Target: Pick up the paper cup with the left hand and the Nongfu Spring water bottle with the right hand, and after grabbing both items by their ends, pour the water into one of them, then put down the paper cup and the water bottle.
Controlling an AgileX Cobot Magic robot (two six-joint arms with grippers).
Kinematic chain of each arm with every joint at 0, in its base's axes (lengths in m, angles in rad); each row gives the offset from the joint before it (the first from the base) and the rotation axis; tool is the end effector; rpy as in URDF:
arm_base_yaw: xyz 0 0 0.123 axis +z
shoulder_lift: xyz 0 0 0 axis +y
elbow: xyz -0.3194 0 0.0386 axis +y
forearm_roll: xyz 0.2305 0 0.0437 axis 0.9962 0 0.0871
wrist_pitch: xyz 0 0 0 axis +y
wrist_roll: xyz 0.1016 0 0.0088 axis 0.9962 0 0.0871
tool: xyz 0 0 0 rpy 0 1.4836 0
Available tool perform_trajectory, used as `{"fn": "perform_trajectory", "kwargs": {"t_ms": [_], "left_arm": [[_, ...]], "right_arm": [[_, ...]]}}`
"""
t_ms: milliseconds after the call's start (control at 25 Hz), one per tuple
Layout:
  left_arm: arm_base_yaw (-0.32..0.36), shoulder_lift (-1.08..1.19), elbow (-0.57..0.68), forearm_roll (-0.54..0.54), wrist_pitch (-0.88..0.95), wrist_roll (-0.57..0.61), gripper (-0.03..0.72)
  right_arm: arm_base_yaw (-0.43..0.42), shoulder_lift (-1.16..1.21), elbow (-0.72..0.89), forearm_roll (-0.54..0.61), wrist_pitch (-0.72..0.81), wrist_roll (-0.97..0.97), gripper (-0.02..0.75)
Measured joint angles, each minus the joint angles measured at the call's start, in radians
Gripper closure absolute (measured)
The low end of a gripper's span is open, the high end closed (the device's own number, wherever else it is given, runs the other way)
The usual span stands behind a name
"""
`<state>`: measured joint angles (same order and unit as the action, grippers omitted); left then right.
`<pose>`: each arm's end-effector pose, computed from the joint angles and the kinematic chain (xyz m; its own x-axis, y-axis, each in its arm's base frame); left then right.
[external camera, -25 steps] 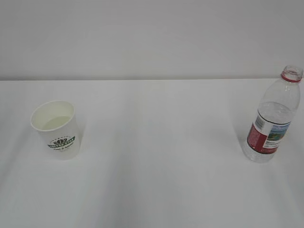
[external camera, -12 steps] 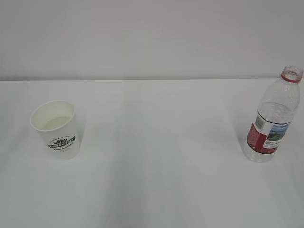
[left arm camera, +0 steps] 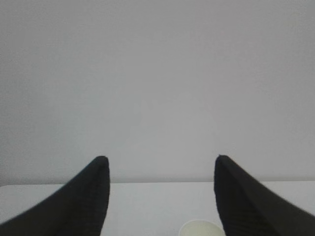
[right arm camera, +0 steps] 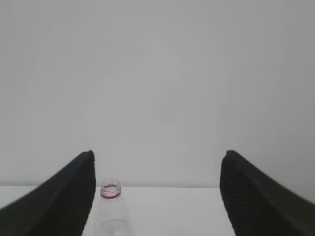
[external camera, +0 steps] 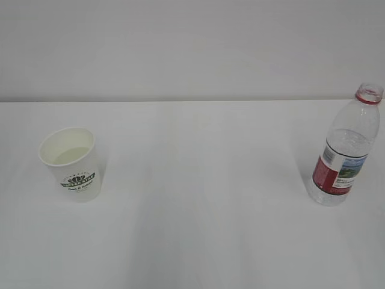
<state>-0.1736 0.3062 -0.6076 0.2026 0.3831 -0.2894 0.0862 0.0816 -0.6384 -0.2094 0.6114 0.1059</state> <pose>0.0170 0.0048 0.3674 0.0024 -0.1026 -0.9947 0.0989 0.9899 -0.1019 -0.0402 -0.0157 0.3507 0.0405 -0.0626 -0.9972 0.0361 0.9975 -0.0612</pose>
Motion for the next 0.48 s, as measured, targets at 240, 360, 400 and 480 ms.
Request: {"fn": "perform_trajectory", "kwargs": {"t_ms": [240, 360, 400, 480], "left_arm": [[0.0, -0.066, 0.0, -0.02, 0.109, 0.0, 0.207], [0.0, -0.085, 0.0, -0.063, 0.148, 0.0, 0.21], [0.0, -0.088, 0.0, -0.079, 0.159, 0.0, 0.21], [0.0, -0.09, 0.0, -0.099, 0.168, 0.0, 0.213]], "right_arm": [[0.0, -0.045, -0.02, 0.0, 0.12, -0.002, 0.145], [0.0, -0.051, -0.048, -0.004, 0.206, -0.002, 0.145], [0.0, -0.051, -0.055, -0.012, 0.234, -0.002, 0.145], [0.0, -0.053, -0.073, -0.033, 0.287, -0.002, 0.145]]}}
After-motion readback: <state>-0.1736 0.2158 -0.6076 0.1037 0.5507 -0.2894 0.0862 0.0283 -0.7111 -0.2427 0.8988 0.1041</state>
